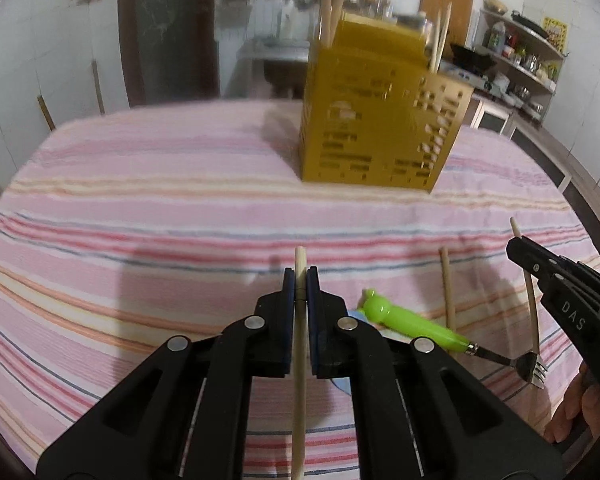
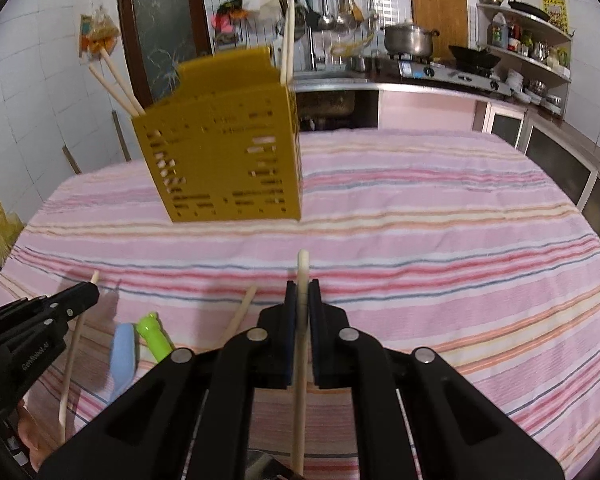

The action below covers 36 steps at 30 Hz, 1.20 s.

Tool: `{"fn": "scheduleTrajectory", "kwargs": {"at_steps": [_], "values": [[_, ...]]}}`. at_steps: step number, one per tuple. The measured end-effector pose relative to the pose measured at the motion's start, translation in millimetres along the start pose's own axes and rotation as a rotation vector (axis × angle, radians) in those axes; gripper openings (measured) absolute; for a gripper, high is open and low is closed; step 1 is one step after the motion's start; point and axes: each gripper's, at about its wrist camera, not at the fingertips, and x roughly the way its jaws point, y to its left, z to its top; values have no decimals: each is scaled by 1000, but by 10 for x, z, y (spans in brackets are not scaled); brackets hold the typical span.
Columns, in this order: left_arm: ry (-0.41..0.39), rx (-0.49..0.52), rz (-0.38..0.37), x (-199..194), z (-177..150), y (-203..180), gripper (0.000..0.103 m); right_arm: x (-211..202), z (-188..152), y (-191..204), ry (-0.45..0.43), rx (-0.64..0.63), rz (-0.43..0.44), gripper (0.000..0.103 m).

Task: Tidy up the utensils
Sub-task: 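Lift the chopsticks with both tools and lower them into the yellow holder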

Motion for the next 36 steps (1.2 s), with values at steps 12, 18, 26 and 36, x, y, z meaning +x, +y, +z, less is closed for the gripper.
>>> {"fn": "scheduleTrajectory", "kwargs": {"at_steps": [12, 18, 26, 36], "values": [[-213, 15, 15, -585, 90, 65, 4, -508, 112, 112, -229, -50, 8, 6], [-300, 38, 8, -863, 103, 51, 4, -713, 162, 123, -316, -48, 18, 6], [-415, 68, 3, -1146, 134, 87, 4, -864, 217, 39, -409, -13, 29, 6], [-422, 7, -49, -1136, 156, 227, 4, -1004, 216, 52, -481, -36, 22, 6]]}}
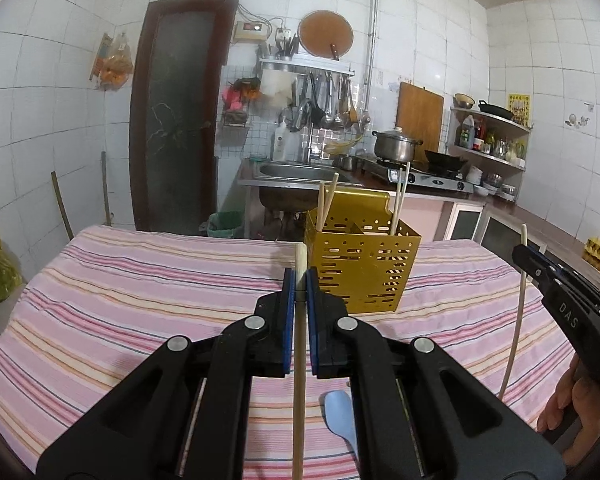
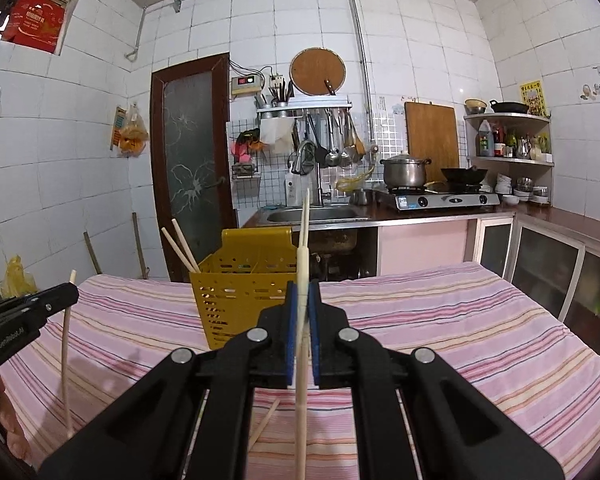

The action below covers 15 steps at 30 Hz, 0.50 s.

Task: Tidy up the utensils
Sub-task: 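Lift the chopsticks with both tools and lower them into the yellow holder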

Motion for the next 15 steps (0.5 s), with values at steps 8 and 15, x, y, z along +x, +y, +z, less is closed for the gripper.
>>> {"fn": "scheduleTrajectory", "kwargs": {"at_steps": [8, 15], "values": [[-33, 14, 8, -61, -15, -20, 4, -65, -4, 86, -23, -28, 3, 6], [-87, 36, 19, -223, 97, -33, 4, -111, 85, 78, -56, -37, 5, 6]]}}
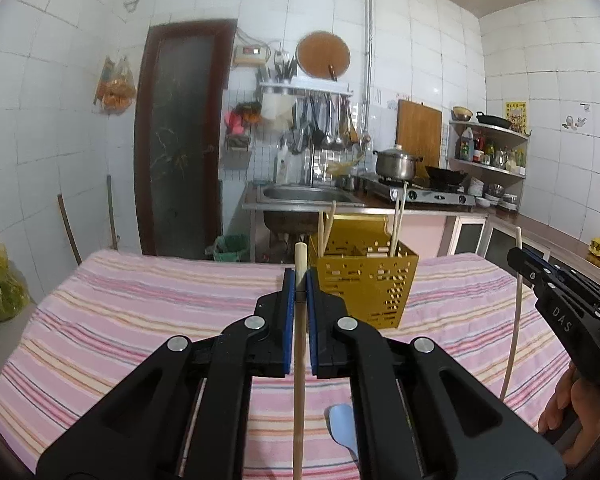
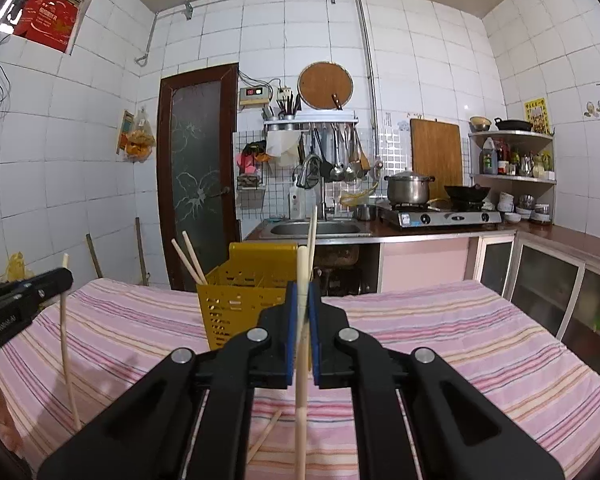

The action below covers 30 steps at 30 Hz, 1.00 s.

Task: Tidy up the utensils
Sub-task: 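Lift the chopsticks with both tools and lower them into the yellow holder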

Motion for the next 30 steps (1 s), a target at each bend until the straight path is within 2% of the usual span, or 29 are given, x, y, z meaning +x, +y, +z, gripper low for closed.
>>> {"fn": "scheduleTrajectory", "kwargs": {"at_steps": [7, 13, 20, 26, 30], "values": [[-52, 3, -1, -40, 248, -6, 4, 21, 188, 11, -34, 2, 10, 6], [-90, 36, 9, -4, 558, -83, 4, 65, 502, 31, -81, -18, 22, 6], [-193, 58, -12, -1, 1182, -208, 4, 188, 1003, -82, -143, -12, 12, 6], [-262, 22, -71, 295, 1592, -359, 4, 482, 1368, -170, -205, 19, 11, 6], [-313, -16, -108, 611, 1707, -454, 4, 772, 1477, -217, -249, 42, 14, 6]]}}
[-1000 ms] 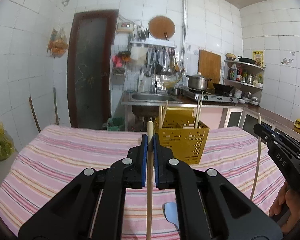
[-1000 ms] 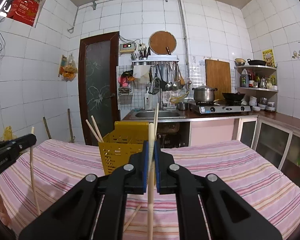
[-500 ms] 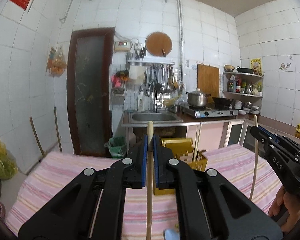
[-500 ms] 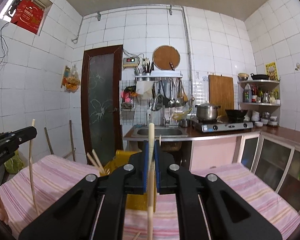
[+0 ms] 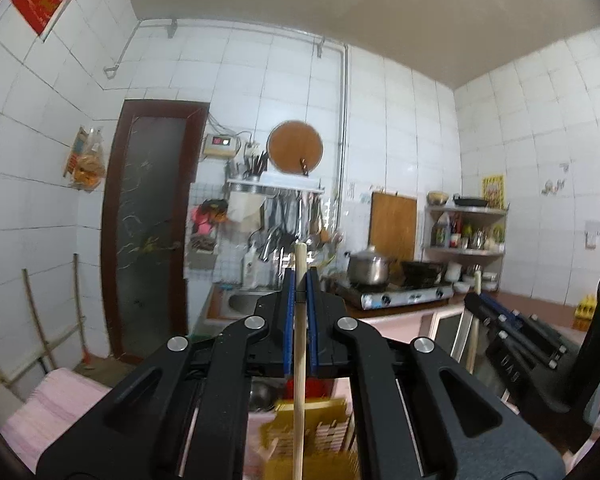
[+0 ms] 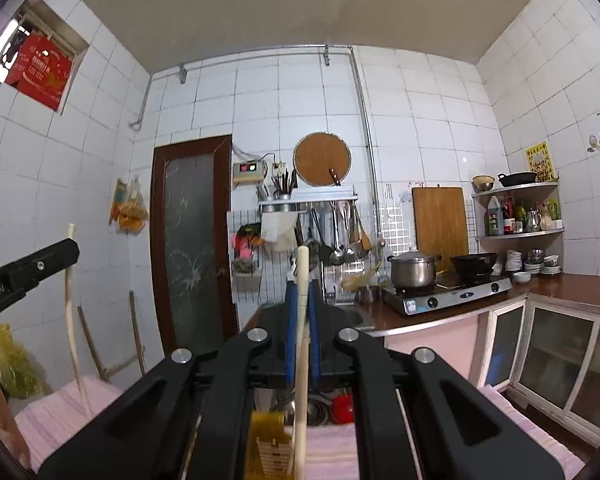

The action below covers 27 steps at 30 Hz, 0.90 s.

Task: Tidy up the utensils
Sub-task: 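Lift the chopsticks with both tools and lower them into the yellow holder, then open both tools to release the chopsticks into the holder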

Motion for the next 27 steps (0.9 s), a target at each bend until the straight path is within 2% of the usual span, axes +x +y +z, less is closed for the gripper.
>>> {"fn": "scheduleTrajectory", "kwargs": {"at_steps": [5, 11, 16, 24, 27], "values": [[-28, 6, 0, 456, -220, -62, 4, 366, -142, -38, -21, 39, 24, 6], [-10, -7, 21, 898, -591, 70, 4, 711, -427, 10, -45, 56, 45, 6], [-3, -6, 49, 1066, -897, 150, 4, 898, -761, 26, -40, 57, 60, 6], [44, 13, 71, 1156, -1163, 248, 5, 1026, -1118, 58, 47, 6, 63, 6], [84, 1, 78, 1173, -1193, 294, 5, 1054, -1196, 46, 126, -12, 74, 7]]}}
